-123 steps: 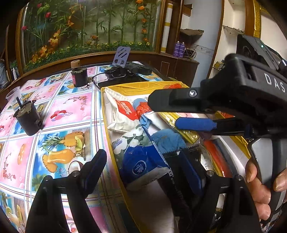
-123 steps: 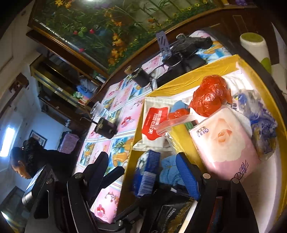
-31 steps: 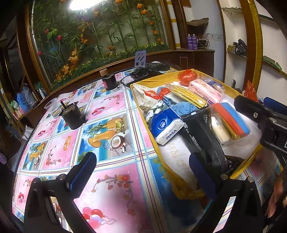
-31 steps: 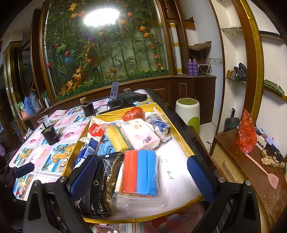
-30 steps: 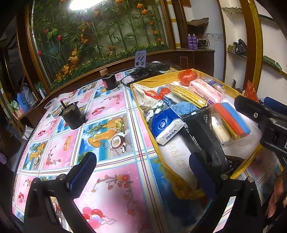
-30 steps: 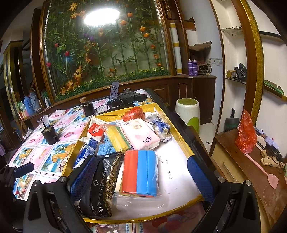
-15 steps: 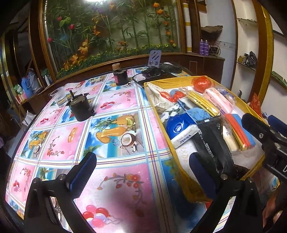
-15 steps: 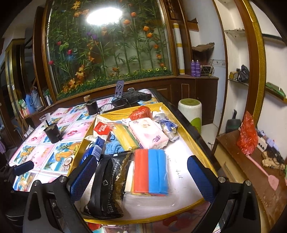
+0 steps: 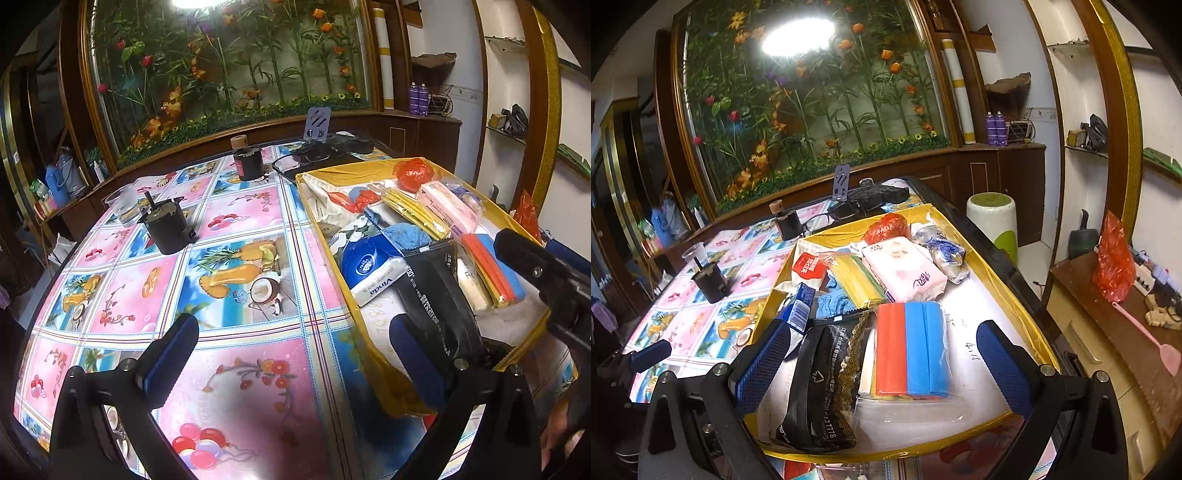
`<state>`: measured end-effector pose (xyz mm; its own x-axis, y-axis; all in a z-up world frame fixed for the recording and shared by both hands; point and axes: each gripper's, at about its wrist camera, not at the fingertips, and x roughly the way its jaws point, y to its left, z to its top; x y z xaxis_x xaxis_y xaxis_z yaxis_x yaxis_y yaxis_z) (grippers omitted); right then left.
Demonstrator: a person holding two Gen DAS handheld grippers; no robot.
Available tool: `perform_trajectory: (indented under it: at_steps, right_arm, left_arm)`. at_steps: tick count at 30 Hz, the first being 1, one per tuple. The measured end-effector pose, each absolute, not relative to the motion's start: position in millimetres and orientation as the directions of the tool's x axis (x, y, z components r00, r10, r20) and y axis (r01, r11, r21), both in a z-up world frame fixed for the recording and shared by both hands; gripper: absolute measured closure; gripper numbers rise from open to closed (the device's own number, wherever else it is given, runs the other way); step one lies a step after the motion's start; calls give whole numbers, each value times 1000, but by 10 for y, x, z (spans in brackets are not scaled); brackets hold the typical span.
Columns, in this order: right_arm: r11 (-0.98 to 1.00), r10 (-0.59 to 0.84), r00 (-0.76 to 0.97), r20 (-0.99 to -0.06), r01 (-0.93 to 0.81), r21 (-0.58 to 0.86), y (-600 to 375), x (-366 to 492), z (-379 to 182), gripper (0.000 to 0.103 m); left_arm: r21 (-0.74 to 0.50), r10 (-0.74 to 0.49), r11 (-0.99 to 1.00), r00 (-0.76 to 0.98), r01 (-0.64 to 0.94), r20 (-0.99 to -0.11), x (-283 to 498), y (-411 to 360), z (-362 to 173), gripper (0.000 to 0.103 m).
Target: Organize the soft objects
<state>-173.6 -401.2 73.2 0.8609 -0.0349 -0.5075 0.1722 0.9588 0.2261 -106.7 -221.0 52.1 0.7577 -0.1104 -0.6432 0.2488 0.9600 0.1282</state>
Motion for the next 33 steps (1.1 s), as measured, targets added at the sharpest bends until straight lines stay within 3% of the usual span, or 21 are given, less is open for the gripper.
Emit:
perform_trajectory:
  at_steps: [33]
  right_arm:
    - [957,-27,850,-526,174,233,-3993,-1722,701,1]
  left_arm:
    - [147,-108,954,756,261,-645,-1089,-2250,506,0]
